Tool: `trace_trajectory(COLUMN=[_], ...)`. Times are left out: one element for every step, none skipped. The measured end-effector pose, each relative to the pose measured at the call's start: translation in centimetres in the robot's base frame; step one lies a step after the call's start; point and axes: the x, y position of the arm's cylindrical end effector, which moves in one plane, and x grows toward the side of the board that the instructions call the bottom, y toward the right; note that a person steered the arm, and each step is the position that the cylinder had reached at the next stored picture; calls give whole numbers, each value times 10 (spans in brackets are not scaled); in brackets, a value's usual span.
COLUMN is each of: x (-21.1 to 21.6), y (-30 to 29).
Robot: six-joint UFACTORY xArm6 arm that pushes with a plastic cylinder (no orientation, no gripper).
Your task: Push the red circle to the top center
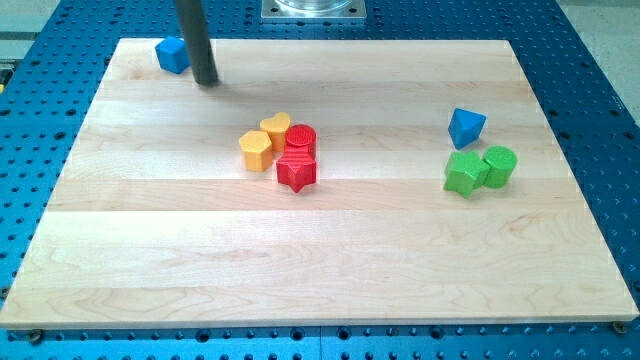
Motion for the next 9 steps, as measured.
trace_trajectory(x=[104, 163, 148, 140, 100, 48, 22, 32, -1], y=[-6, 23, 64, 133, 146, 140, 123, 88, 106])
